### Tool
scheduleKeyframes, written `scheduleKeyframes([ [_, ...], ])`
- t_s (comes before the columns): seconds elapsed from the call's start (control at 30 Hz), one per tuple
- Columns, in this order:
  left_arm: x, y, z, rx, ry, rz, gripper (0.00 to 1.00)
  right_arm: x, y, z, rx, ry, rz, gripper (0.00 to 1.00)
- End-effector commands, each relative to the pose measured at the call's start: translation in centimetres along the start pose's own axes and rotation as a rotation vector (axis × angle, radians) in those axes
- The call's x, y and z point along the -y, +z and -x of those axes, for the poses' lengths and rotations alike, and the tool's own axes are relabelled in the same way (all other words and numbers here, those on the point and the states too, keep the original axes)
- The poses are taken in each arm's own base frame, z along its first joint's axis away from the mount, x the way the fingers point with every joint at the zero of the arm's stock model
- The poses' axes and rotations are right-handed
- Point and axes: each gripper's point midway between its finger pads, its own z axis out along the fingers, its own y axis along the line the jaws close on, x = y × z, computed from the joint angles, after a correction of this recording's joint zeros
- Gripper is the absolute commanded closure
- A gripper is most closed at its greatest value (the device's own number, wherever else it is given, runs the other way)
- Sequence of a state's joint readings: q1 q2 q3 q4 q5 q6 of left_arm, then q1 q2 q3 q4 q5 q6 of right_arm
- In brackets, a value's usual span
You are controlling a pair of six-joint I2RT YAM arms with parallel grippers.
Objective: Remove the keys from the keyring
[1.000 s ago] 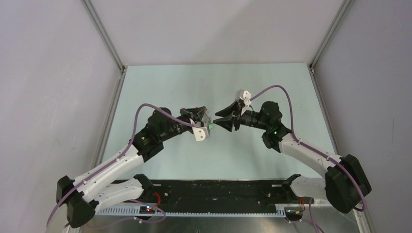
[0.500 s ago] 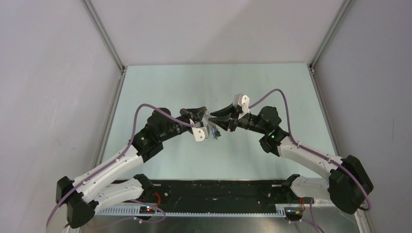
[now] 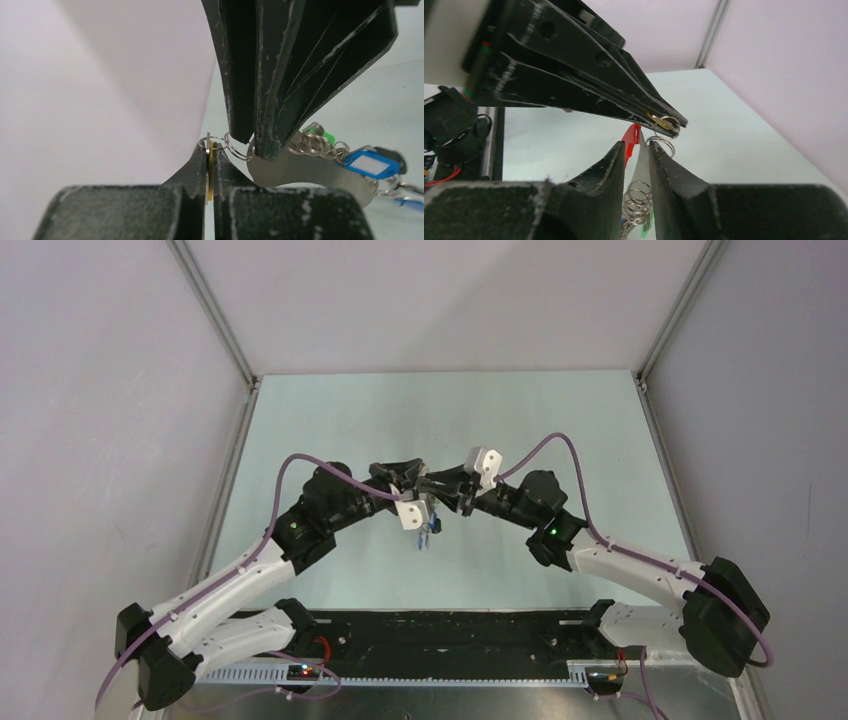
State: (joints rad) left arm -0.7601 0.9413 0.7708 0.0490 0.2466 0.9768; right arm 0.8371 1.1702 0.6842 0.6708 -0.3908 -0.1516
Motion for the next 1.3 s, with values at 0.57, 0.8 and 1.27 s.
scheduleKeyframes([
  [0.57,-3.3,-0.7,1.7,0.035,0.01,0.108,1.0,2.1,1.9,-0.8,0.058,0.025,-0.156,0.61],
  [0.8,-3.1,-0.6,1.7,0.039,0.002,0.101,1.0,2.5,2.5,-0.1,0.092,0.013,-0.164,0.66],
  [1.27,-3.1,-0.5,1.6,0.033,0.001,0.1,1.0,2.8,2.2,0.6,0.102,-0.008,-0.18,0.98],
])
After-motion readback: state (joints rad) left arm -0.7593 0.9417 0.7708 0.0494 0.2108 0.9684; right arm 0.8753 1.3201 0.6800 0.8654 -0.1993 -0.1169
